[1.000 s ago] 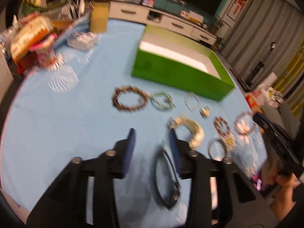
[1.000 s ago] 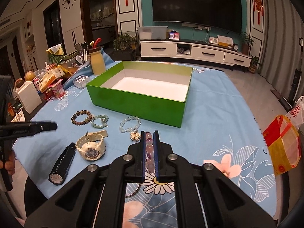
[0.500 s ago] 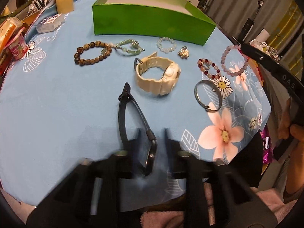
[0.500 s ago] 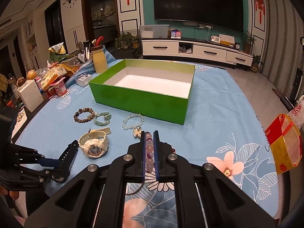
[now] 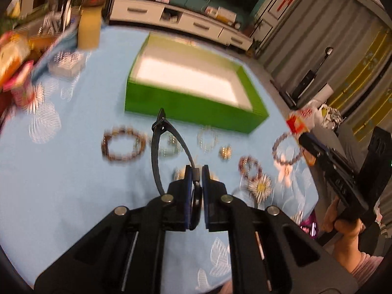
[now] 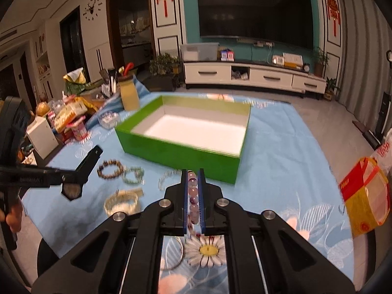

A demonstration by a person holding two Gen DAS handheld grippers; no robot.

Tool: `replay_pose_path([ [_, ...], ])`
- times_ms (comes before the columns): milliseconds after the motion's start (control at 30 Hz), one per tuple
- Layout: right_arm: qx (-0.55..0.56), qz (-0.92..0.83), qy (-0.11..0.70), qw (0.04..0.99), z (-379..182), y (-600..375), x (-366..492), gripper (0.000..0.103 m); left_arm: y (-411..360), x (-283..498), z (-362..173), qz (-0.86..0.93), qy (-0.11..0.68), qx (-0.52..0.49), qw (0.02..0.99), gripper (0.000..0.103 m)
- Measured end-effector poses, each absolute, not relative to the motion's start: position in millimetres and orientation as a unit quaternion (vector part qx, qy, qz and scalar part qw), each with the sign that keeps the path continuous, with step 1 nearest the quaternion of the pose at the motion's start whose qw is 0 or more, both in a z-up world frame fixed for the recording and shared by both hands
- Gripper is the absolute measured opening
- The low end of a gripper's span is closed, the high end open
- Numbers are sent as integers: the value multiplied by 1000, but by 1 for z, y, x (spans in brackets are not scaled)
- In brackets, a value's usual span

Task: Organize jewelry
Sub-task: 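Carry the black watch into the green box with the left tool while the right tool drops the pink bracelet, then withdraw both open tools from the green box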

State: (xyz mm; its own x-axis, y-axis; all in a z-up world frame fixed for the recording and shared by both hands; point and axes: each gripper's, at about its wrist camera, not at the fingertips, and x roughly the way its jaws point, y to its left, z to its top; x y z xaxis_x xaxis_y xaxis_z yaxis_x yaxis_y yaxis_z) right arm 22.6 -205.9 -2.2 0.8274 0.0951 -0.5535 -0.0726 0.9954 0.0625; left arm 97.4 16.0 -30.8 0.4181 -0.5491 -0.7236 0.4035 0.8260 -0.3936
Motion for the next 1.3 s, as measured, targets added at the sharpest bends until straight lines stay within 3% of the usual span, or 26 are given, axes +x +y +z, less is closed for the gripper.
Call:
replay_pose_path([
  [333,27,56,254,965,30,-213,96,7,-25,180,9,-282,421,-82,858,8],
  [667,66,47,328,941,-11,-227,177,8,-53,259,-28,-230,462,-72,853,10],
  [733,79,39,346,934,-23,-233,187,8,-55,268,-37,-218,474,-72,850,27],
  [767,83,35,349,933,-26,-236,188,9,-54,271,-41,-212,477,-73,850,44],
  [867,82,31,341,936,-24,-241,180,10,-52,268,-39,-212,471,-71,854,51],
  [900,81,29,337,938,-22,-243,174,12,-50,265,-37,-214,468,-69,855,60],
  [967,82,26,332,939,-19,-247,166,31,-47,256,-31,-210,457,-61,862,70],
  [1033,85,24,324,942,-14,-252,151,41,-43,245,-24,-210,446,-53,868,76],
  [1200,86,20,320,943,-9,-256,116,42,-29,207,-10,-188,420,-9,888,89],
  [1300,80,18,319,944,-10,-256,92,43,-18,182,-9,-173,407,16,897,91],
])
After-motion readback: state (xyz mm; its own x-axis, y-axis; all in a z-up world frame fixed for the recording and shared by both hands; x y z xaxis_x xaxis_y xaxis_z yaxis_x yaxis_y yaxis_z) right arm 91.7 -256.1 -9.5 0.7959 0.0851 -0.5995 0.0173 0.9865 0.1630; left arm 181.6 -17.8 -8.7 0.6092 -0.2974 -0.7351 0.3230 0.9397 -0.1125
